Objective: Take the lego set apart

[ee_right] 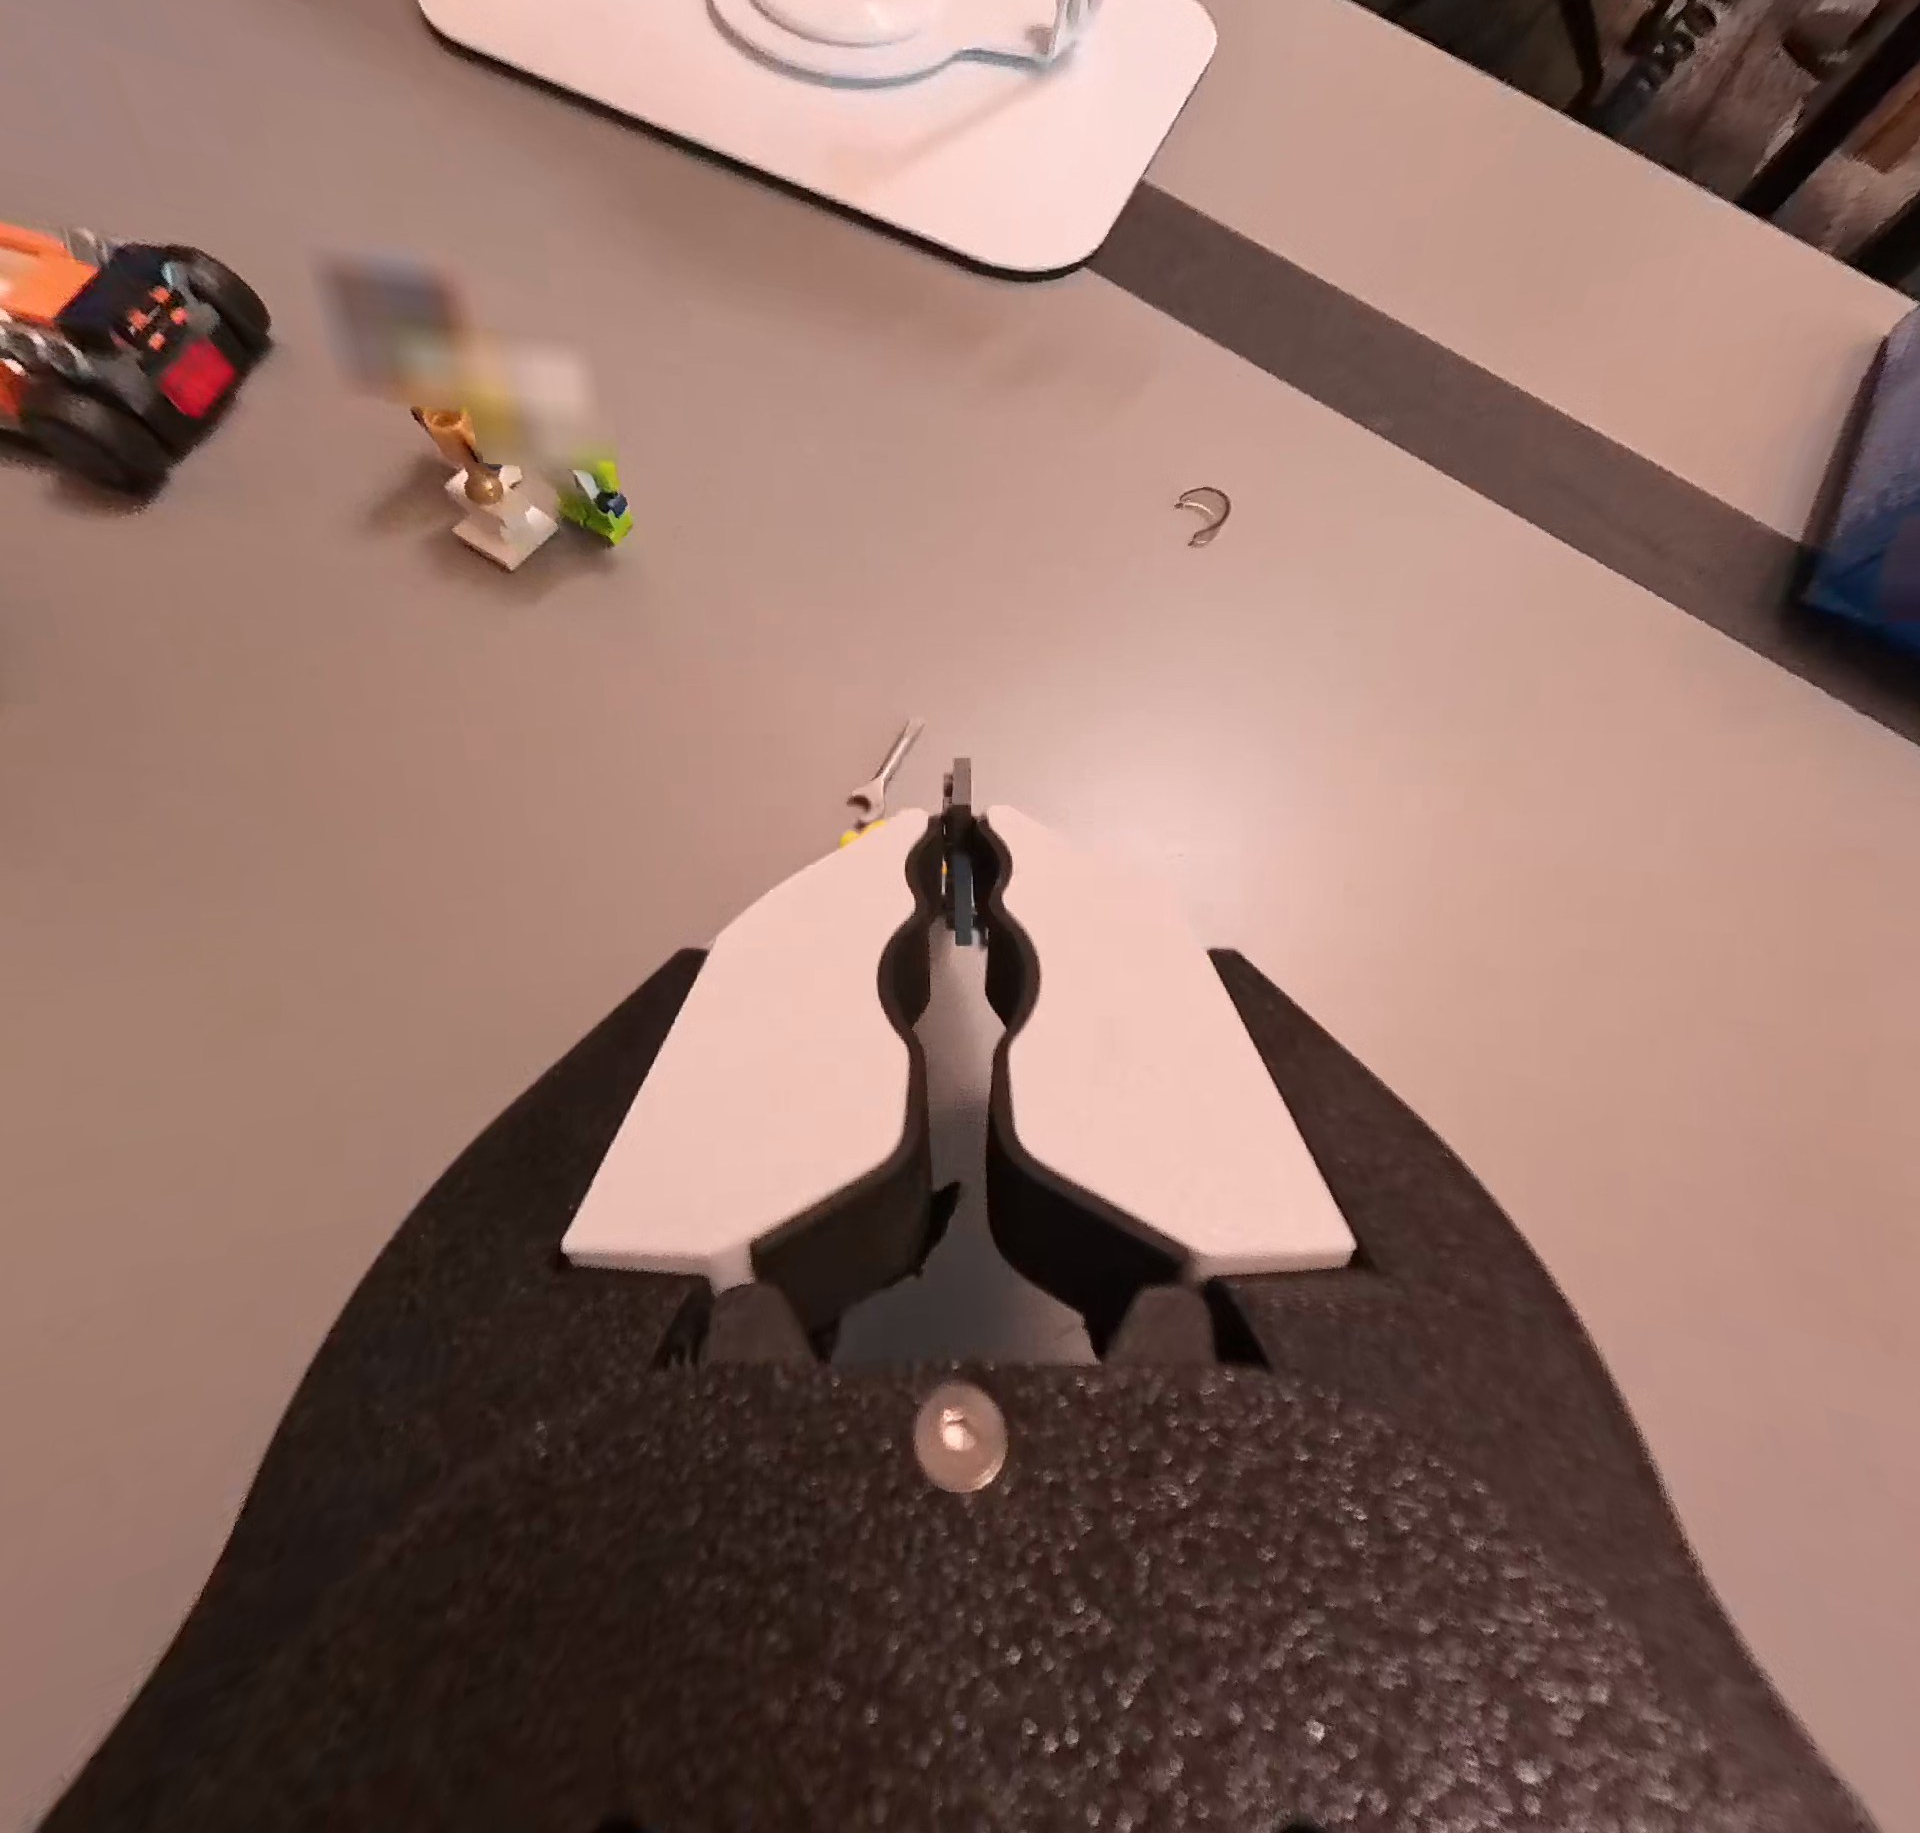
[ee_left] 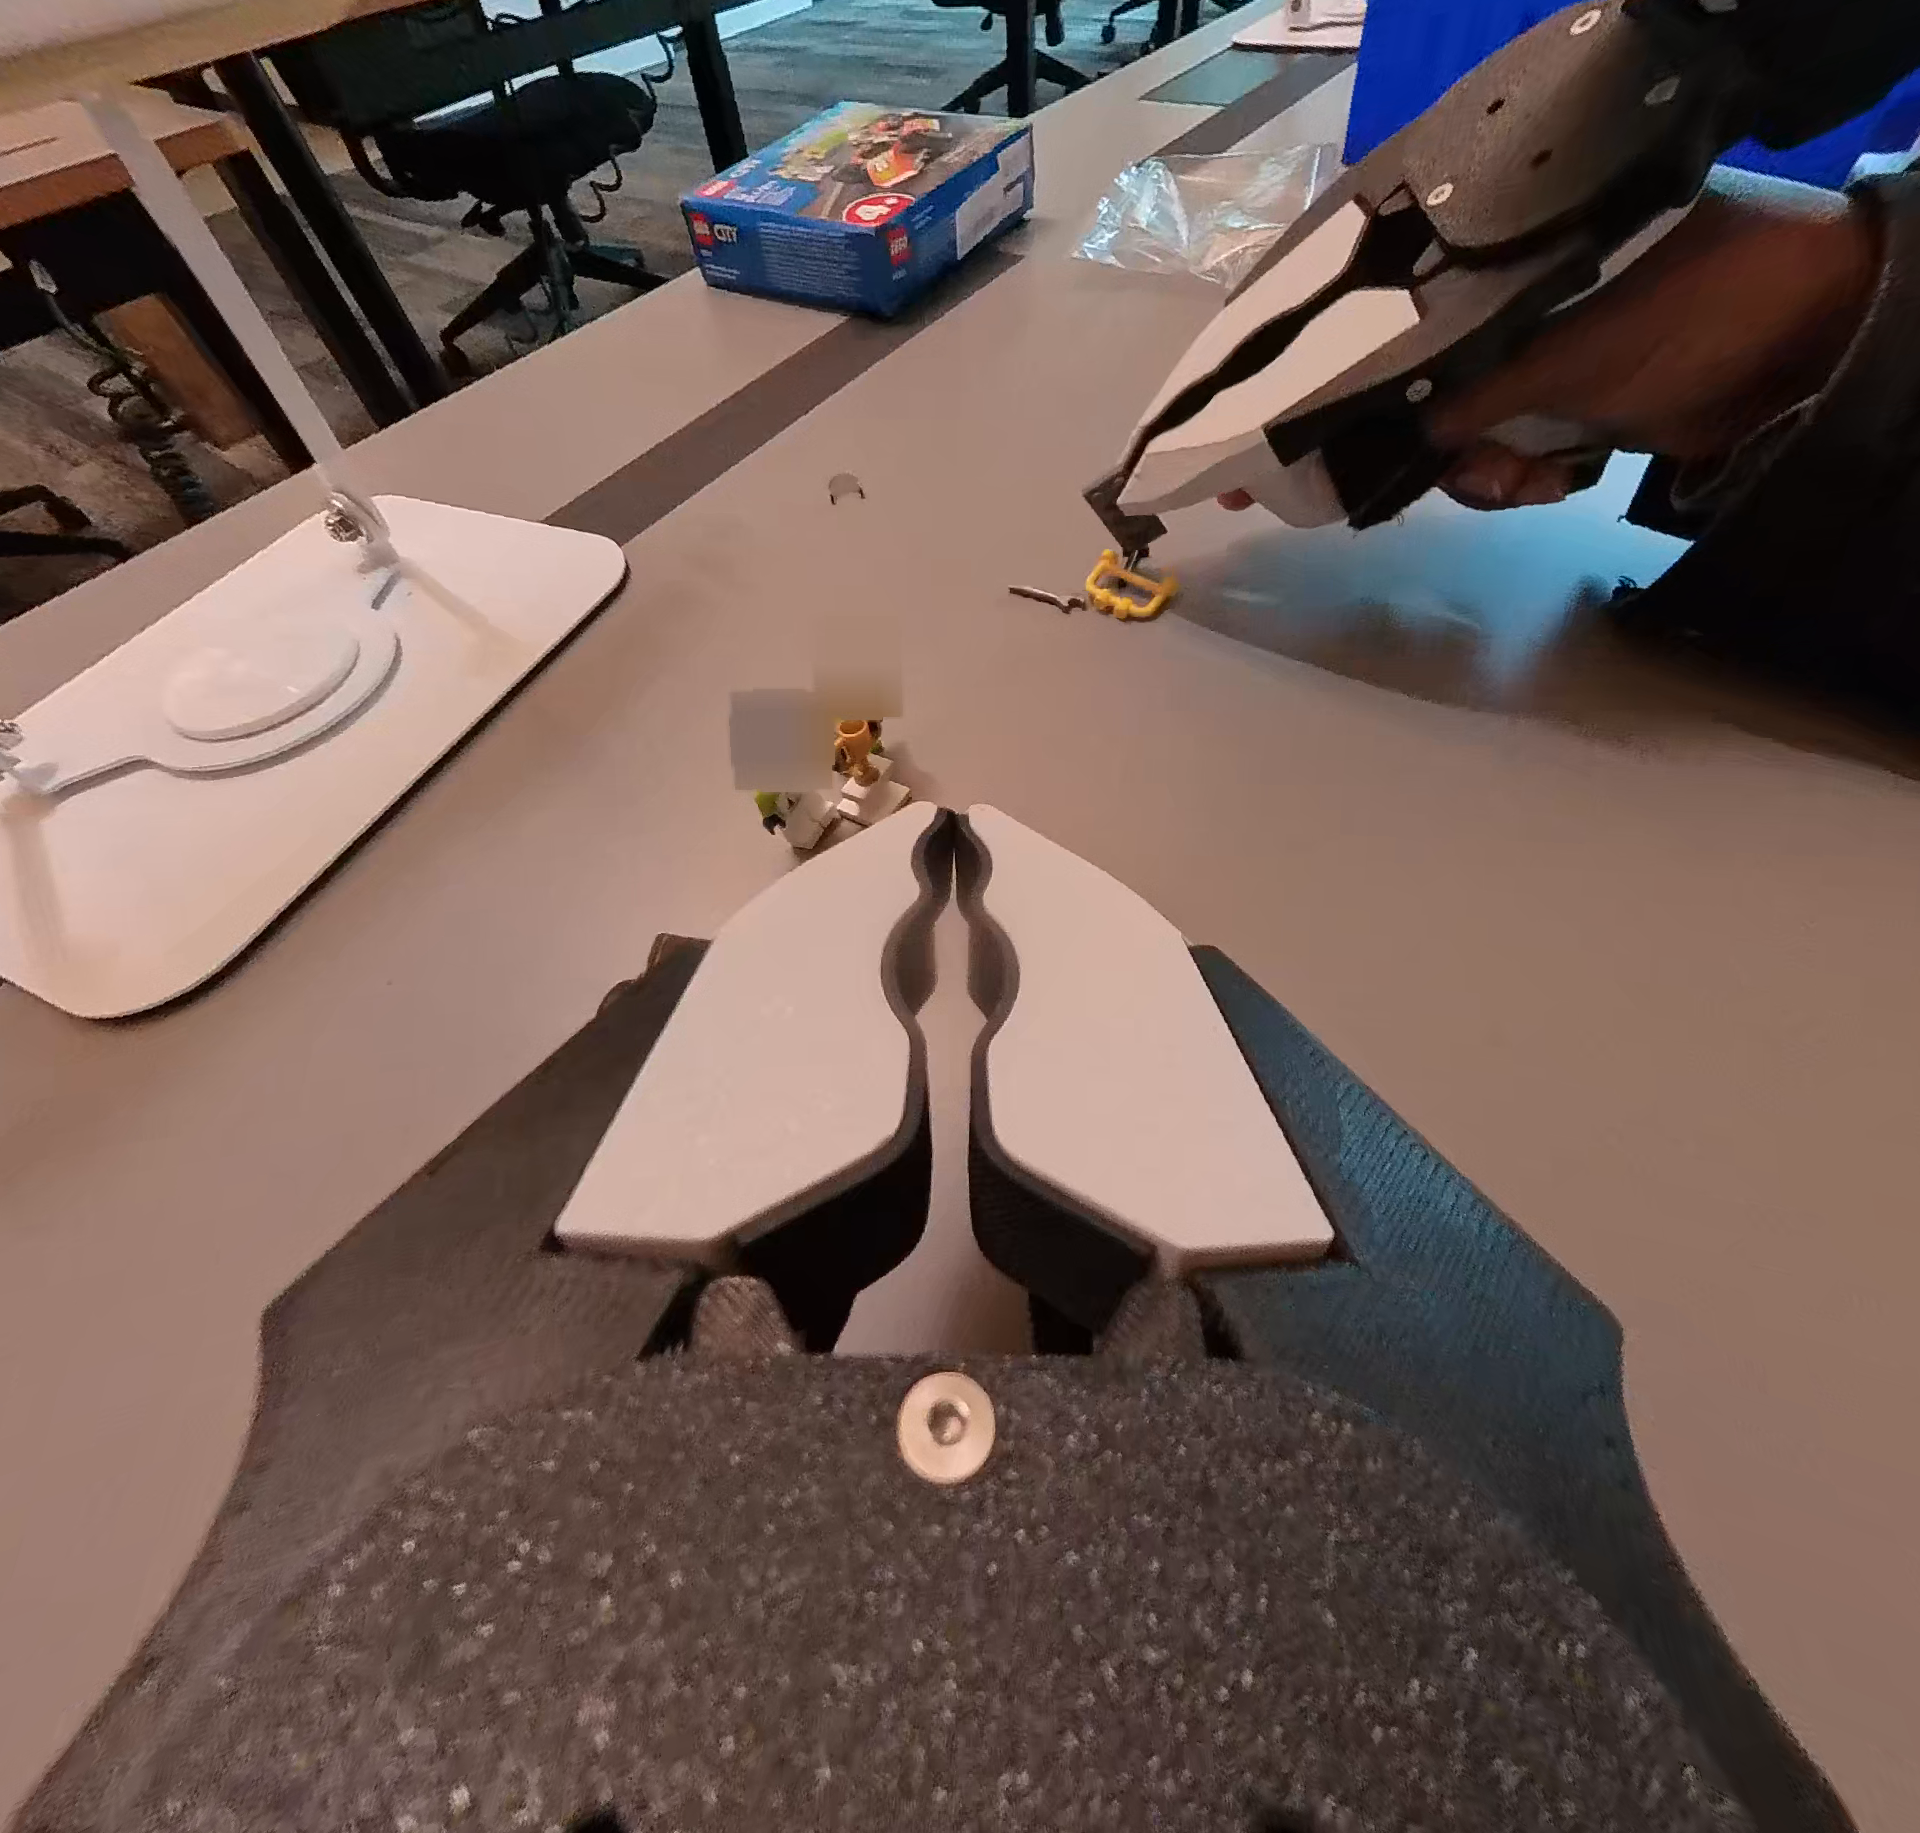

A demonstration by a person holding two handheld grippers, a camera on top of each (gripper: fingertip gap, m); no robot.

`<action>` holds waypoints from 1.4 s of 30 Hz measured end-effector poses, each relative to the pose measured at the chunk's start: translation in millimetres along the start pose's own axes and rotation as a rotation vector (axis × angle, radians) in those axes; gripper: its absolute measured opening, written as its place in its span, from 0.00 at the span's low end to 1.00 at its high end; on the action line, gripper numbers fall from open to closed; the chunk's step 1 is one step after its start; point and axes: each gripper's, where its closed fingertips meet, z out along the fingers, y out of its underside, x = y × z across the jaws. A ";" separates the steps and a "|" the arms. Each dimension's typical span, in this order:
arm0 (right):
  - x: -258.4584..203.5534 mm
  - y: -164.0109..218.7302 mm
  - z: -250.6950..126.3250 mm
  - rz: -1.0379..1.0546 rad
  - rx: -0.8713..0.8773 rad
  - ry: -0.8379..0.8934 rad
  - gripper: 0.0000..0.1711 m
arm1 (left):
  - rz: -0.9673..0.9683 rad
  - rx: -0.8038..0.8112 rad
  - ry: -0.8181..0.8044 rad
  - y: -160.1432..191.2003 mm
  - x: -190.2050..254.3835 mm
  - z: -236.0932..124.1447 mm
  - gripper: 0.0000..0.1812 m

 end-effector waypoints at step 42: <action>-84.3 -61.1 56.5 -0.264 0.109 -0.348 0.19 | -0.066 -0.016 -0.157 9.2 -31.0 -1.6 0.00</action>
